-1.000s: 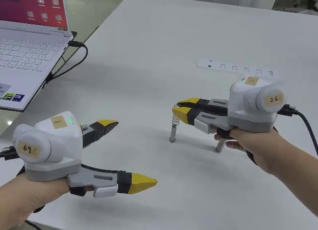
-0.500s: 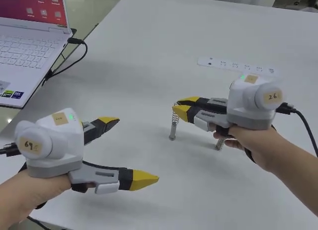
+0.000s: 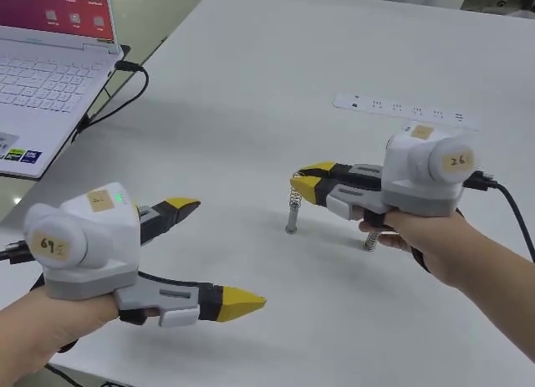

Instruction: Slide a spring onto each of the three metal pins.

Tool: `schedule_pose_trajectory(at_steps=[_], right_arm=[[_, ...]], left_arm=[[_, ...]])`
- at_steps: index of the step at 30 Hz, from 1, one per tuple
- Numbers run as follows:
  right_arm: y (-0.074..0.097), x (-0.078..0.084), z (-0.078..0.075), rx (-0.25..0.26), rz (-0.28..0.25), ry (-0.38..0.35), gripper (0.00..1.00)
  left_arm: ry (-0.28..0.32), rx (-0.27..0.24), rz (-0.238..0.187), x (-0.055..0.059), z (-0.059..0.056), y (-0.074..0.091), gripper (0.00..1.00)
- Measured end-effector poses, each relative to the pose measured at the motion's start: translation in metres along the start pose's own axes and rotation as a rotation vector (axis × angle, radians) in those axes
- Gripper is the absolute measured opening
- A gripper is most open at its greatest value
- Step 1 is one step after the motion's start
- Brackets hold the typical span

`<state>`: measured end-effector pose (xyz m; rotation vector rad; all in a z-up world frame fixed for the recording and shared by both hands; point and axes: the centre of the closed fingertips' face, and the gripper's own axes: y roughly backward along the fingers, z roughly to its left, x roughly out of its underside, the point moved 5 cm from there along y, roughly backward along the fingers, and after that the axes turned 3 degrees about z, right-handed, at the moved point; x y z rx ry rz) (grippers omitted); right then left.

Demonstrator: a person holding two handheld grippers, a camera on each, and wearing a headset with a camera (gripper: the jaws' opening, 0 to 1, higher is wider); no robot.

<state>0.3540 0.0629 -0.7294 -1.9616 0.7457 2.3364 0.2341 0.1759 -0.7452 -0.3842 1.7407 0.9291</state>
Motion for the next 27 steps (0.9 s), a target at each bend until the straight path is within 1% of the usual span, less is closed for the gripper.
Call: schedule_pose_trajectory(at_steps=[5, 13, 22, 27], right_arm=[[-0.0011, 0.0023, -0.0005, -0.002, 0.008, 0.002, 0.08], [-0.0016, 0.0051, -0.0005, -0.002, 0.012, 0.005, 0.08], [-0.0026, 0.0052, 0.0012, 0.006, -0.009, -0.013, 0.08], [-0.0015, 0.0047, 0.0028, 0.006, -0.011, -0.017, 0.08]], left_arm=[[0.001, 0.001, -0.003, -0.0011, 0.0003, -0.0005, 0.98], [0.003, 0.002, 0.003, 0.0017, 0.0007, 0.0, 0.98], [0.005, -0.001, 0.0, 0.0024, 0.0015, 0.0011, 0.98], [0.007, -0.005, -0.001, 0.0028, 0.0017, 0.0017, 0.98]])
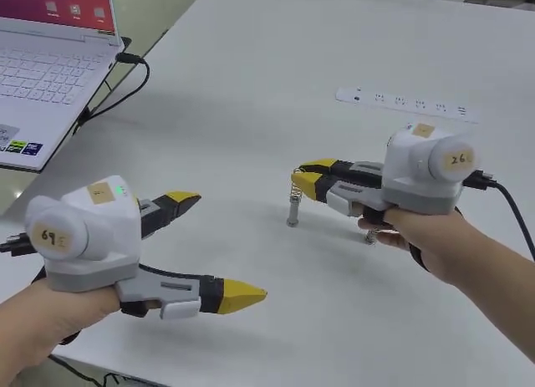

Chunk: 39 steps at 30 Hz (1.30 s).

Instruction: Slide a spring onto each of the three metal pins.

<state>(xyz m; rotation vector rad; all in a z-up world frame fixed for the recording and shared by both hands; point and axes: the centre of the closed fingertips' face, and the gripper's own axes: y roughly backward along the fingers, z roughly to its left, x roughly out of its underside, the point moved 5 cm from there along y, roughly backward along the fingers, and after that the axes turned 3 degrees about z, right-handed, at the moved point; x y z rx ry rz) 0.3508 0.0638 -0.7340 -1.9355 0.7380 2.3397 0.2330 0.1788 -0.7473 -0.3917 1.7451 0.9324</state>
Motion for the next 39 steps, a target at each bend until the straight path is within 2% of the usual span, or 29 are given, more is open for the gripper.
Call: schedule_pose_trajectory(at_steps=[14, 24, 28, 39], right_arm=[[-0.0006, 0.0027, 0.001, -0.004, 0.014, 0.034, 0.08], [-0.001, 0.0078, -0.0007, 0.0, 0.023, 0.021, 0.08], [-0.0011, 0.0084, -0.0005, 0.005, 0.012, 0.01, 0.08], [-0.0005, 0.0082, 0.0019, 0.005, 0.023, 0.054, 0.08]], left_arm=[[-0.002, 0.001, 0.005, 0.0005, -0.0018, 0.0003, 0.97], [-0.002, -0.001, 0.007, 0.0008, -0.0022, 0.0002, 0.97], [-0.006, -0.003, 0.012, 0.0022, -0.0015, 0.0003, 0.97], [-0.006, -0.006, 0.008, 0.0015, -0.0003, 0.0011, 0.97]])
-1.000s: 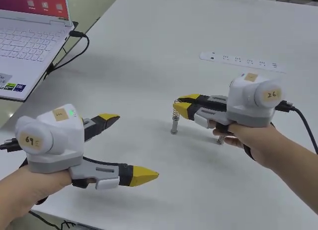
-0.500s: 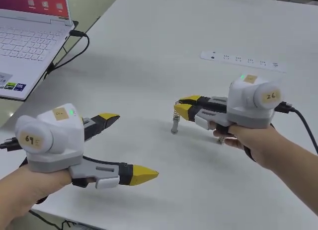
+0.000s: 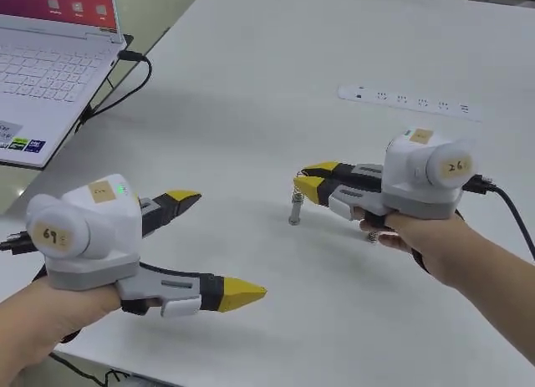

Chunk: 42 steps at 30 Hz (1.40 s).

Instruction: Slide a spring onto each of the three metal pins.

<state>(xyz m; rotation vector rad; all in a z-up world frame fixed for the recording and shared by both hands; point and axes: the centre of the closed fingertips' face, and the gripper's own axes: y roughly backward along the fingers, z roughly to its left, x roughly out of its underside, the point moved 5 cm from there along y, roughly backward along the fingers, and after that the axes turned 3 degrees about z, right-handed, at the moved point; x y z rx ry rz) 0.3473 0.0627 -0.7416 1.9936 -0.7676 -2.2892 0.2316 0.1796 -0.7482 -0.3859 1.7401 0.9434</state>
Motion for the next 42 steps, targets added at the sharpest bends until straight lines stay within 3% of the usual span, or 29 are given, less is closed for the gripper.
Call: schedule_pose_trajectory(at_steps=[7, 22, 39, 42], right_arm=[[-0.001, 0.0, 0.003, -0.007, 0.008, 0.041, 0.08], [-0.004, 0.014, 0.0, -0.007, 0.04, 0.028, 0.08], [-0.013, 0.04, 0.002, -0.023, 0.132, 0.074, 0.08], [-0.012, 0.04, 0.002, -0.019, 0.124, 0.065, 0.08]], left_arm=[[0.0, 0.003, 0.005, 0.002, -0.001, -0.001, 0.97], [0.0, -0.001, 0.008, 0.004, 0.0, -0.001, 0.96], [0.002, -0.004, 0.012, 0.006, -0.001, 0.001, 0.96], [0.002, -0.002, 0.01, 0.005, -0.002, 0.001, 0.96]])
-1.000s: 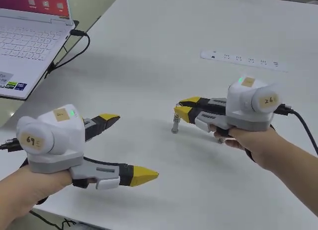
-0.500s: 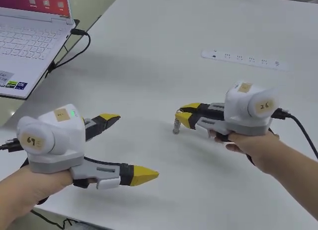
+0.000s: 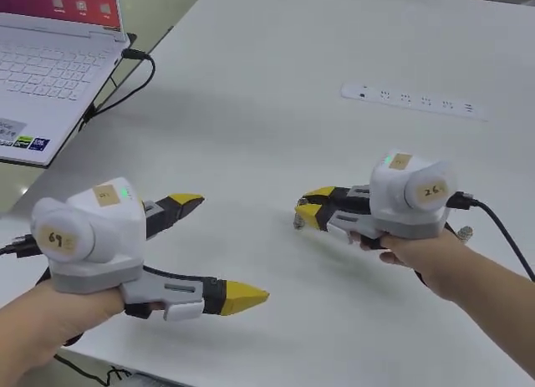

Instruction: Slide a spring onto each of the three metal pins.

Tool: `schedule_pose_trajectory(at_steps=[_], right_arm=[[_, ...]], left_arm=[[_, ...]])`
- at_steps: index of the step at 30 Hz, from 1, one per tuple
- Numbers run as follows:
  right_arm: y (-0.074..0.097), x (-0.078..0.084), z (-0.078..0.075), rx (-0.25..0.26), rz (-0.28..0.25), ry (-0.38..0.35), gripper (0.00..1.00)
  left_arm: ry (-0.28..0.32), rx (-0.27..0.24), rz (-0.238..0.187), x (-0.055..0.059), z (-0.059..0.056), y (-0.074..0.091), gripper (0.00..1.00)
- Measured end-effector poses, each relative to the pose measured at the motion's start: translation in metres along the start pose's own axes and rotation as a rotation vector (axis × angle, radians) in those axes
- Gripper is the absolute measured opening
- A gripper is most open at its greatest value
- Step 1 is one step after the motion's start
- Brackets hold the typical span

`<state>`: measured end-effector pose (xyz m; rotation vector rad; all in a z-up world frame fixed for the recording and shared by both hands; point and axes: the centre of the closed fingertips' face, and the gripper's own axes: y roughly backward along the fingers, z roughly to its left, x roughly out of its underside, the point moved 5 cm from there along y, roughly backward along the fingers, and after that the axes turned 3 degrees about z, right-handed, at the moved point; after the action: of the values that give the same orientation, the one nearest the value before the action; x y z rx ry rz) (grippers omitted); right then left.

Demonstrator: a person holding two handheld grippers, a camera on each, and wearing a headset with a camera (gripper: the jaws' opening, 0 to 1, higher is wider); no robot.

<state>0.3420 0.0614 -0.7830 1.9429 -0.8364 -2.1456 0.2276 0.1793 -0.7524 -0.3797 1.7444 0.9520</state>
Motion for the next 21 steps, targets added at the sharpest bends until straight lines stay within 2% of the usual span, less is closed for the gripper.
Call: schedule_pose_trajectory(at_steps=[6, 11, 21], right_arm=[[0.0, -0.001, 0.001, -0.007, 0.003, -0.018, 0.09], [0.0, -0.004, -0.001, -0.005, -0.006, -0.044, 0.18], [0.007, -0.009, 0.004, -0.013, -0.017, -0.053, 0.25]], left_arm=[[0.001, -0.001, 0.002, -0.001, 0.0, 0.0, 0.96], [-0.005, -0.002, 0.0, -0.005, 0.001, 0.0, 0.96], [-0.019, 0.005, 0.004, -0.011, 0.0, -0.002, 0.96]])
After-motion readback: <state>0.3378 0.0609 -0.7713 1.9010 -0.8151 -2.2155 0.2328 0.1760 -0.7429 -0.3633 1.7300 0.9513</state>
